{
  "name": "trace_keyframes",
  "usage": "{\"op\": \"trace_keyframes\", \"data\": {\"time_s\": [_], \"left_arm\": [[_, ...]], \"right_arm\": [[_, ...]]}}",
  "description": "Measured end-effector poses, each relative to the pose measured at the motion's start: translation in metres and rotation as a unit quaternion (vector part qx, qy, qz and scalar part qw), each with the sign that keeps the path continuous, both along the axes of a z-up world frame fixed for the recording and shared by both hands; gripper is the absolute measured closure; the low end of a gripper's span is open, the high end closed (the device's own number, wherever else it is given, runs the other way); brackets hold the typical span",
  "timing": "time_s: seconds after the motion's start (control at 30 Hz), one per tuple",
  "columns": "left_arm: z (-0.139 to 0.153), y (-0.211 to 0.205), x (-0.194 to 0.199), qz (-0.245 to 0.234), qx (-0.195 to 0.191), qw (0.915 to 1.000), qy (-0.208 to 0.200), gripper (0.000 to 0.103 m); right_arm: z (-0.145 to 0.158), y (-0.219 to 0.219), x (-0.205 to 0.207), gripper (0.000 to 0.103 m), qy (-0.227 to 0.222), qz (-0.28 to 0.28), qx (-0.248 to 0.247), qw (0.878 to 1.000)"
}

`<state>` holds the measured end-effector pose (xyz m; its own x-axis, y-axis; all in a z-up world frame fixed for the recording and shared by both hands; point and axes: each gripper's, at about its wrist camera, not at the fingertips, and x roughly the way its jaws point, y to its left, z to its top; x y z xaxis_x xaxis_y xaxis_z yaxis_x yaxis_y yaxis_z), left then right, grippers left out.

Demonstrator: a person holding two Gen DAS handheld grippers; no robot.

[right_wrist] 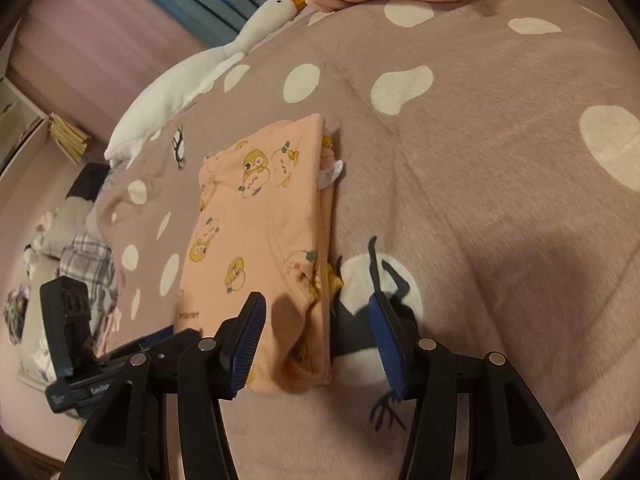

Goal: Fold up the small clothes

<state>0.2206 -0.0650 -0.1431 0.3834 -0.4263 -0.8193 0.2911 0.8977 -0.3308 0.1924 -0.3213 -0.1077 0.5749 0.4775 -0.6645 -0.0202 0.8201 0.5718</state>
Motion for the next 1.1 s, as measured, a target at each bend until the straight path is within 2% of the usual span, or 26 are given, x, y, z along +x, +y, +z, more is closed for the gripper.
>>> {"op": "trace_keyframes", "data": {"time_s": [0.77, 1.1], "left_arm": [[-0.001, -0.015, 0.020, -0.019, -0.025, 0.9995, -0.003, 0.023], [-0.002, -0.021, 0.025, -0.029, -0.030, 0.9991, -0.006, 0.022]], "right_arm": [[-0.010, -0.004, 0.031, 0.049, 0.005, 0.018, 0.056, 0.998], [-0.015, 0.004, 0.057, 0.049, 0.010, 0.036, 0.091, 0.995]]}}
